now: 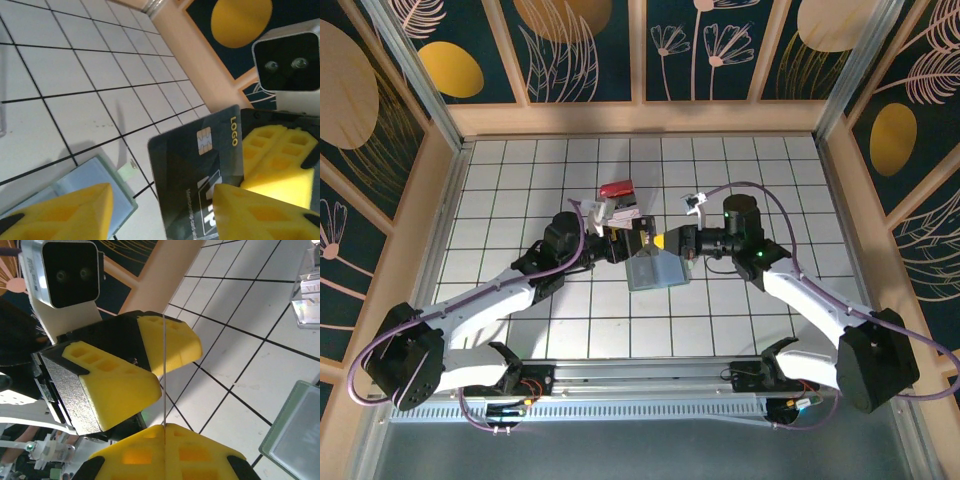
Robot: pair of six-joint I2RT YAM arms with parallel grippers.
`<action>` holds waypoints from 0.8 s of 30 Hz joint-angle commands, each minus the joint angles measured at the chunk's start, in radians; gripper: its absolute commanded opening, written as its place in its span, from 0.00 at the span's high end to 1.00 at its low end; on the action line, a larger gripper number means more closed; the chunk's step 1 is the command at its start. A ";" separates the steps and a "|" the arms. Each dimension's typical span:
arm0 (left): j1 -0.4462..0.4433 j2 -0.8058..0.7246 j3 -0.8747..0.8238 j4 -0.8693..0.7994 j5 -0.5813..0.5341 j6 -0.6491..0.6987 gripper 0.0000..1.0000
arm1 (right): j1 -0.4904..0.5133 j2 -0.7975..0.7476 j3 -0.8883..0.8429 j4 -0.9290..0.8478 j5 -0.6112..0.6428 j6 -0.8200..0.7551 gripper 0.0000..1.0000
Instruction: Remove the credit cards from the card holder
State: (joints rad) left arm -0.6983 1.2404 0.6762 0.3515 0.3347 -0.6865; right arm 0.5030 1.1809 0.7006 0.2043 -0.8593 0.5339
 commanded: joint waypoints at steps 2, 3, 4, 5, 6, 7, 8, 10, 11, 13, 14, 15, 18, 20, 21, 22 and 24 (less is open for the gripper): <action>0.003 -0.015 -0.039 0.140 0.073 -0.059 0.59 | -0.012 0.000 0.024 0.104 -0.069 0.037 1.00; 0.004 -0.013 -0.045 0.160 0.081 -0.070 0.65 | -0.014 0.002 0.025 0.109 -0.072 0.039 1.00; 0.004 -0.010 -0.050 0.184 0.091 -0.084 0.72 | -0.017 0.003 0.023 0.117 -0.075 0.042 1.00; 0.004 -0.007 -0.055 0.202 0.098 -0.097 0.78 | -0.016 0.005 0.021 0.127 -0.078 0.046 1.00; 0.004 -0.005 -0.059 0.215 0.102 -0.108 0.83 | -0.018 0.006 0.019 0.136 -0.079 0.050 1.00; 0.004 -0.003 -0.061 0.231 0.105 -0.120 0.89 | -0.018 0.006 0.016 0.149 -0.082 0.057 1.00; 0.004 -0.001 -0.067 0.250 0.109 -0.134 0.94 | -0.017 0.006 0.012 0.163 -0.083 0.064 1.00; 0.004 0.004 -0.071 0.274 0.117 -0.156 1.00 | -0.020 0.007 0.004 0.188 -0.083 0.078 1.00; 0.004 0.004 -0.075 0.290 0.121 -0.166 1.00 | -0.018 0.008 0.000 0.202 -0.081 0.086 1.00; 0.004 0.004 -0.084 0.316 0.130 -0.183 1.00 | -0.021 0.007 -0.011 0.240 -0.081 0.107 1.00; 0.005 0.007 -0.084 0.321 0.136 -0.187 1.00 | -0.022 0.007 -0.018 0.263 -0.081 0.118 1.00; 0.004 0.007 -0.083 0.321 0.140 -0.188 1.00 | -0.022 0.009 -0.021 0.278 -0.083 0.127 1.00; 0.005 0.008 -0.080 0.323 0.154 -0.190 1.00 | -0.022 0.020 -0.027 0.327 -0.097 0.152 1.00; 0.004 0.008 -0.077 0.323 0.157 -0.191 1.00 | -0.023 0.027 -0.027 0.339 -0.101 0.161 1.00; 0.004 0.007 -0.078 0.326 0.156 -0.193 1.00 | -0.023 0.028 -0.028 0.340 -0.099 0.164 0.96; 0.004 0.005 -0.081 0.333 0.151 -0.198 1.00 | -0.022 0.027 -0.032 0.343 -0.093 0.168 0.91; 0.005 -0.004 -0.090 0.360 0.129 -0.213 1.00 | -0.022 0.013 -0.047 0.349 -0.065 0.175 0.77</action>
State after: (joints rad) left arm -0.6773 1.2385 0.6052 0.6636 0.4206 -0.8761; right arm 0.4614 1.2049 0.6689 0.4316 -0.8906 0.6914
